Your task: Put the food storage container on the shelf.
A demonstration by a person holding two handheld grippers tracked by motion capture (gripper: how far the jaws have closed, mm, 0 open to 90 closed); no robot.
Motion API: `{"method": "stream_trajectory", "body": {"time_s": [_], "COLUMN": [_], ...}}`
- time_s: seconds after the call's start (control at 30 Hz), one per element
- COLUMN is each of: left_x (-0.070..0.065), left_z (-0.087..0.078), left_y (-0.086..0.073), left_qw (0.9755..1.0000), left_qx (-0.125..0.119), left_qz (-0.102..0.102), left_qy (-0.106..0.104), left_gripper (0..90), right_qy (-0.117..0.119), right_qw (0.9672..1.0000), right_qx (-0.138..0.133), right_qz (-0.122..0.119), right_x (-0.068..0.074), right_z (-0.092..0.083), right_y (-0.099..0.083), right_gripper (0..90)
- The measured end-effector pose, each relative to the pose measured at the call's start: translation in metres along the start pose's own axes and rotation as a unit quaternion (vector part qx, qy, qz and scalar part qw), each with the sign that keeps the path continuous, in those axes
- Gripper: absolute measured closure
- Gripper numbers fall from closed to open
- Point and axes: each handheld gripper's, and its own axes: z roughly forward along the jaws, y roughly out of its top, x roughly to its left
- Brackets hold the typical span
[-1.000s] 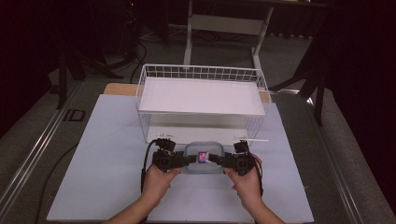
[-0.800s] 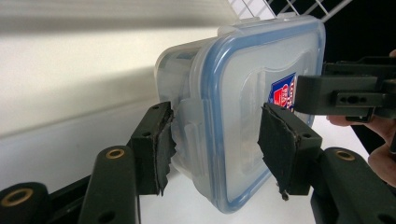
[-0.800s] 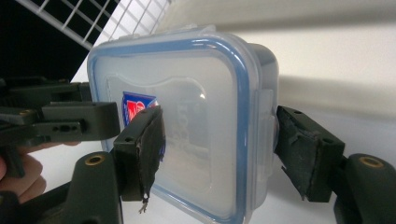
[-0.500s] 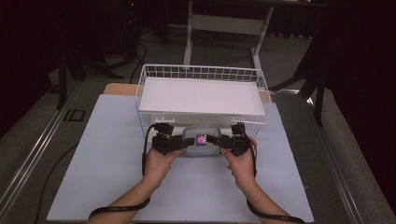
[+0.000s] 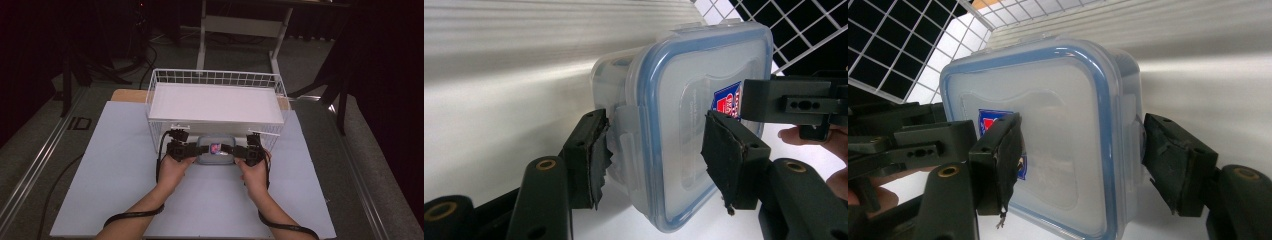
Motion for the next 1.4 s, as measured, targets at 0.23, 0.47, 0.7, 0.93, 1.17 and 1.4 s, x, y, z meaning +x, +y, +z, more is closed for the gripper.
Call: {"method": "stream_trajectory", "body": {"time_s": [0.23, 0.47, 0.7, 0.93, 1.17, 1.4], "left_x": [0.008, 0.011, 0.012, 0.014, 0.015, 0.009], "left_z": [0.005, 0.008, 0.012, 0.013, 0.014, 0.0], "left_y": [0.001, 0.0, 0.0, 0.001, 0.003, -0.003], "left_qw": [0.9999, 0.9992, 0.998, 0.9968, 0.9952, 0.9943], "left_qx": [-0.007, -0.026, -0.035, -0.06, -0.064, -0.067], "left_qz": [0.013, 0.027, 0.051, 0.05, 0.069, 0.081], "left_qy": [-0.006, -0.012, -0.011, 0.018, 0.026, 0.02], "left_gripper": [45.6, 43.5, 38.3, 38.5, 37.3, 37.3], "right_qy": [0.001, -0.001, -0.009, -0.016, -0.054, -0.067], "right_qw": [0.9999, 0.9999, 0.9997, 0.9991, 0.9955, 0.9874], "right_qx": [-0.012, -0.016, -0.012, -0.033, -0.034, -0.044], "right_qz": [-0.004, -0.003, -0.018, -0.023, -0.069, -0.136], "right_x": [-0.005, -0.006, -0.005, -0.008, 0.001, 0.008], "right_z": [0.005, 0.008, 0.012, 0.016, 0.013, 0.003], "right_y": [-0.001, 0.001, 0.004, 0.005, 0.007, -0.001], "right_gripper": [34.1, 33.2, 30.3, 30.0, 34.3, 34.4]}}
